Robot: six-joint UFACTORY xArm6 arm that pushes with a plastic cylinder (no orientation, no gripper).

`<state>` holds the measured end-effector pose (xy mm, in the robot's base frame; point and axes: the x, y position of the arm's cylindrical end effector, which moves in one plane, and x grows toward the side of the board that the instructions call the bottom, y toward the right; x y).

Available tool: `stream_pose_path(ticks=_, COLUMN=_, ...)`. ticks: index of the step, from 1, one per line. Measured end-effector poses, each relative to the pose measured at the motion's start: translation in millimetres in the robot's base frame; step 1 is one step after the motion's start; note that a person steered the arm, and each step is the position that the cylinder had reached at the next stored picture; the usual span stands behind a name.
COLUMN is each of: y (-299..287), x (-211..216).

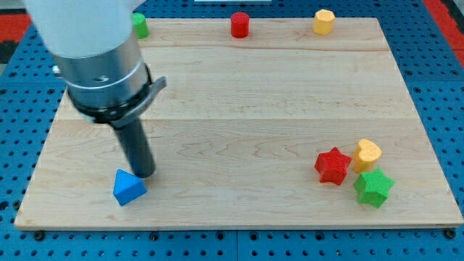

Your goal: Push blue triangle towards the center

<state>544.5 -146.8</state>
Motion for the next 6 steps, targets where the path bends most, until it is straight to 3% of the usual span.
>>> stream_pose_path(ticks=1, y=-56, x=19)
stream_pose_path(ticks=3, y=-44, x=60)
stream_pose_path(ticks=4, y=-32, x=33)
stream_pose_path(ticks=6, y=95, x=-25)
